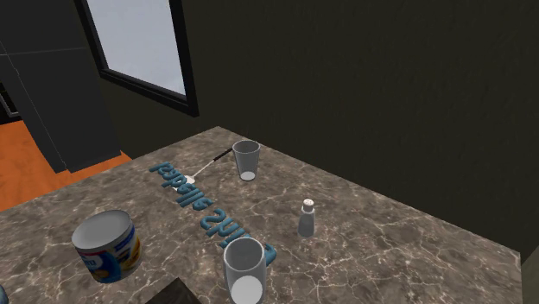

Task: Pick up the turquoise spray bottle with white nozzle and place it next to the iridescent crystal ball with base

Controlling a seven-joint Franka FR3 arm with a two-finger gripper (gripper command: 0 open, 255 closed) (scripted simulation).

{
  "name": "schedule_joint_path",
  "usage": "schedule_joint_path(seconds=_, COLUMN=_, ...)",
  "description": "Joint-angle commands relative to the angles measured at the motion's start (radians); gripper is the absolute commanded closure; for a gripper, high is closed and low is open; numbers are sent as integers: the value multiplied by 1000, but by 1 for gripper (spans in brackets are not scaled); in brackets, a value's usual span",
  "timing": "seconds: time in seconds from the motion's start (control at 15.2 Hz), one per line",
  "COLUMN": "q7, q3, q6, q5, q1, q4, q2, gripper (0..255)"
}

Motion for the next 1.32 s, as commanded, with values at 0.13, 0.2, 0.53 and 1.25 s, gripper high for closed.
schedule_joint_path(seconds=0.13, q7=-17, q3=1, q6=54, q5=11, q1=1, q4=-56, q2=-2, gripper=255)
schedule_joint_path(seconds=0.2, q7=-21, q3=2, q6=66, q5=13, q1=1, q4=-69, q2=-1, gripper=255)
schedule_joint_path(seconds=0.53, q7=-42, q3=4, q6=129, q5=27, q1=3, q4=-127, q2=5, gripper=255)
schedule_joint_path(seconds=1.25, q7=-90, q3=11, q6=263, q5=58, q1=6, q4=-233, q2=38, gripper=255)
